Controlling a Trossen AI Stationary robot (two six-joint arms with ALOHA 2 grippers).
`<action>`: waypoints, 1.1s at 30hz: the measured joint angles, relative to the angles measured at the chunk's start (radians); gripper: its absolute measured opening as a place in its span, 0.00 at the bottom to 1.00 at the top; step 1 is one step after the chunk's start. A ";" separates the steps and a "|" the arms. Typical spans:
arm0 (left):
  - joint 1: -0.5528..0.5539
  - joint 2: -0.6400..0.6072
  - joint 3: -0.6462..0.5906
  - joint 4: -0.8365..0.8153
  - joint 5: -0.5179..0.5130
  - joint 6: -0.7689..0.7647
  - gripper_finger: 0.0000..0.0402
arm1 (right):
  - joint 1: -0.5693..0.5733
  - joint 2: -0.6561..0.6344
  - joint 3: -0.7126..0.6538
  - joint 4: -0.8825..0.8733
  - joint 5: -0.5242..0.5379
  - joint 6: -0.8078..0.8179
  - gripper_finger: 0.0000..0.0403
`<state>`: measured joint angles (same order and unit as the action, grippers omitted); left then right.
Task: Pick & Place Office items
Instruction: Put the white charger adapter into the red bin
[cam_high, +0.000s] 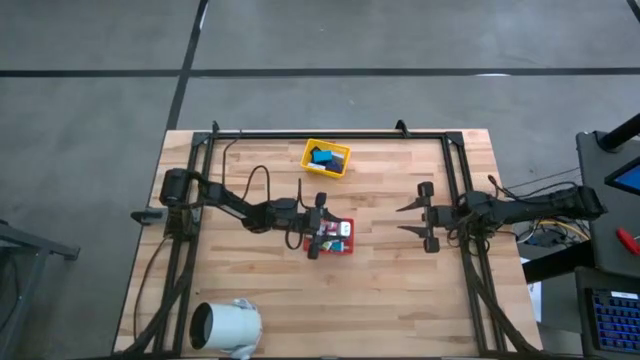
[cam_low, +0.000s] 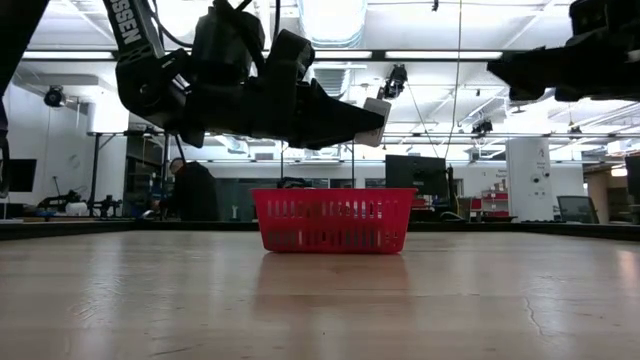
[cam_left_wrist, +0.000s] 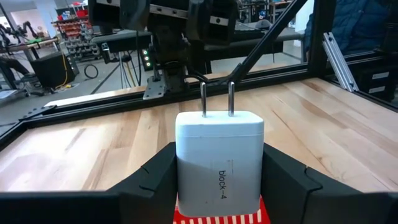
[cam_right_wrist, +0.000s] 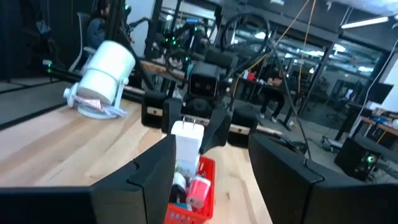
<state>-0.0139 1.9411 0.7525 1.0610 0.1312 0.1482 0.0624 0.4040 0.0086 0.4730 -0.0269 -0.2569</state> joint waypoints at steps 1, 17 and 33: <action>0.000 0.000 0.000 0.000 0.000 0.000 0.44 | 0.000 -0.024 0.000 -0.017 0.000 0.000 0.50; 0.002 0.000 0.000 0.000 0.005 -0.015 0.44 | 0.000 -0.403 0.002 -0.338 -0.002 0.012 0.50; 0.012 0.000 0.162 -0.448 0.003 -0.060 0.44 | 0.000 -0.404 0.001 -0.366 0.001 0.023 0.50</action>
<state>-0.0021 1.9411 0.9147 0.6128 0.1341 0.0881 0.0624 0.0002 0.0093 0.1072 -0.0261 -0.2344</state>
